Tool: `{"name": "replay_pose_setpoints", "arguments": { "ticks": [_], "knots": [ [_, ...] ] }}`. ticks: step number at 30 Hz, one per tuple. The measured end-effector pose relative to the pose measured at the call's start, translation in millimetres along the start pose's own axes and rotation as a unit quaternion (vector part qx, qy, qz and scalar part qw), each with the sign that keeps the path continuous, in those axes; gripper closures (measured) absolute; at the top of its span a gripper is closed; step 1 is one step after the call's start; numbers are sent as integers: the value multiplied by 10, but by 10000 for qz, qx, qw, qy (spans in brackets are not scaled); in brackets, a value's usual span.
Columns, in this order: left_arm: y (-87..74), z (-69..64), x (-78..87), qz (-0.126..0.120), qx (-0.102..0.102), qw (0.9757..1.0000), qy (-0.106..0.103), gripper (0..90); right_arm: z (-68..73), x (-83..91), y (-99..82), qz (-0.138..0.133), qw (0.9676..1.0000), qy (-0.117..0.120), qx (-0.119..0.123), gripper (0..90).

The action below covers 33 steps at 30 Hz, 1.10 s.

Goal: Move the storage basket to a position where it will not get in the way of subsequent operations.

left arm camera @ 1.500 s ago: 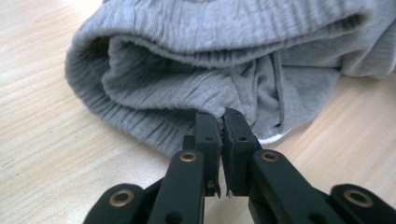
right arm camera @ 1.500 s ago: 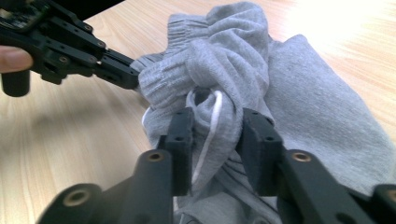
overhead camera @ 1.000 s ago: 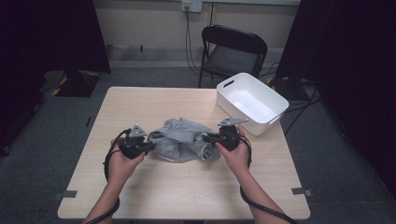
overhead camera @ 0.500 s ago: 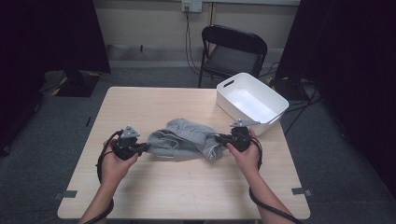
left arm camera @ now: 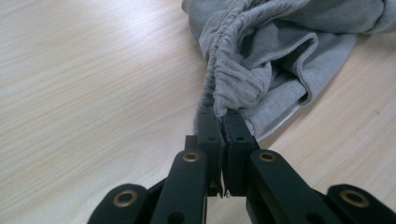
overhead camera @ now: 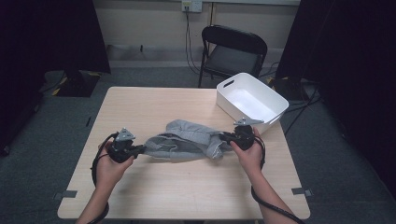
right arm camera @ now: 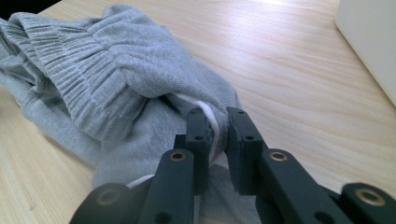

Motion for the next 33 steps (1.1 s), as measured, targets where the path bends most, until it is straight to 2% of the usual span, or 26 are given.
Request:
{"name": "replay_pose_setpoints", "arguments": {
  "ticks": [4,9,15,17,18,26,33],
  "knots": [
    [-48,11,12,6,-8,10000,-27,879,-4,-37,11,21,10000,-27,28,801],
    [-119,11,-18,19,3,10000,-53,878,-7,-159,-20,176,9998,-78,67,786],
    [-190,-25,-77,8,-59,9999,-115,878,-30,-361,-192,575,9979,-206,230,814],
    [-194,-37,-84,7,-35,9999,-139,878,-30,-378,-211,624,9975,-194,254,822],
    [-192,-38,-86,-5,-56,9999,-135,877,-14,-414,-269,755,9967,-137,282,831],
    [-161,-83,-78,-100,-39,9998,-180,875,107,-318,-408,855,9959,42,285,840],
    [-122,-188,-120,-172,-30,9996,-239,869,345,-86,-661,882,9953,382,139,839]
  ]
}}
Point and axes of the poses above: each handheld gripper's, and its own axes: x roughly backward along the jaws, y roughly out of its top, z roughly to its left, the point moved 10 cm from there along -x, roughly forward along the jaws, and after that the axes turned 5 degrees about z, right-handed, at the moved point
